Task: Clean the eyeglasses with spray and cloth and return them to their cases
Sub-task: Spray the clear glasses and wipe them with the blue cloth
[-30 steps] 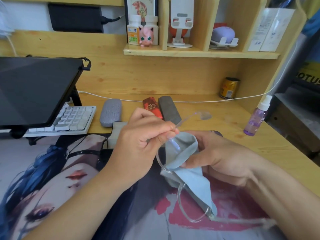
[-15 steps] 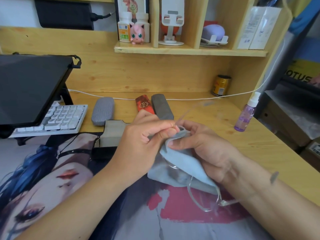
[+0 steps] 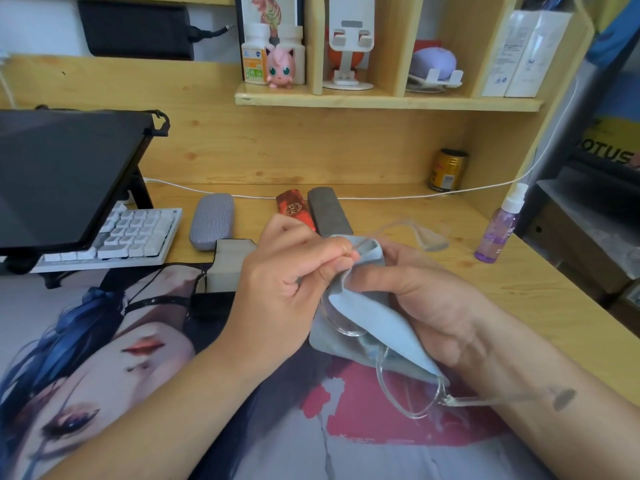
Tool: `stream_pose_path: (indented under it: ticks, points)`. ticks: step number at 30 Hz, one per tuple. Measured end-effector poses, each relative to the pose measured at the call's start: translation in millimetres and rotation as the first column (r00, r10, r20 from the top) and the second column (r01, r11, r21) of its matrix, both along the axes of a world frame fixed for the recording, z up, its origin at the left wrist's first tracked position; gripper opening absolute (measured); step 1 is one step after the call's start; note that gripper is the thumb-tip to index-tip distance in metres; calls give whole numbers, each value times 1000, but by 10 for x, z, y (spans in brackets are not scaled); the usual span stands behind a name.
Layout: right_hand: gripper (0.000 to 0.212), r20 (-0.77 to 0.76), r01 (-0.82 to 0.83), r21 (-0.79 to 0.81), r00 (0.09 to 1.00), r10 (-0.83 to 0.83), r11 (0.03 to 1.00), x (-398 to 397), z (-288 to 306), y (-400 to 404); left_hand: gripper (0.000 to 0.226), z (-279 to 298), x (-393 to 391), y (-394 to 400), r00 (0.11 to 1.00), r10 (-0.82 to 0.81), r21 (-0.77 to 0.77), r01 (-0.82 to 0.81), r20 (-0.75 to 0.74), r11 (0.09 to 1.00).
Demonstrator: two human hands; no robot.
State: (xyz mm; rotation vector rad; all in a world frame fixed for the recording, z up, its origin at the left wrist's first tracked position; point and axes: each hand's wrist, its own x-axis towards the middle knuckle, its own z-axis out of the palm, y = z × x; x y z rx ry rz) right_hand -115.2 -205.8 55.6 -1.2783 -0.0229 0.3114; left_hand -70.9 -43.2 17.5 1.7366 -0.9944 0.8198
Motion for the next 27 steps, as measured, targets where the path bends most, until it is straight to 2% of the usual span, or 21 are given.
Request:
stream_pose_path:
  ticks: [3,7,11,14,17,19,23,27]
  points:
    - [18,-9,-104,5,995,104,995,-16,42,-10,18,-21,10,-16,1000,1,27,-1,6,1000]
    - [16,-7,-170,-40,985,170,985,-22,24,-44,16,-8,3,-45,999,-29,26,29,20,999]
    - [27,33,-238,-120,969,243,964,-28,-16,-37,20,-12,6,-40,998,-51,48,50,24,998]
    - [37,74,-229,-226,965,252,947,-31,-41,-47,19,-20,7,-36,996,-89,88,88,13,992]
    - [42,147,-222,-366,945,292,904,-40,-36,-42,16,-9,5,15,988,-147,103,150,-38,983]
    - [45,148,-264,-388,928,342,883,-41,-20,-62,12,7,12,70,989,-136,98,142,-62,985]
    - [29,88,-356,-290,914,395,888,-11,-12,-113,13,27,29,93,996,-67,87,73,-63,993]
    - [39,11,-502,66,864,503,862,43,-81,-173,14,62,13,102,994,-54,51,59,-92,997]
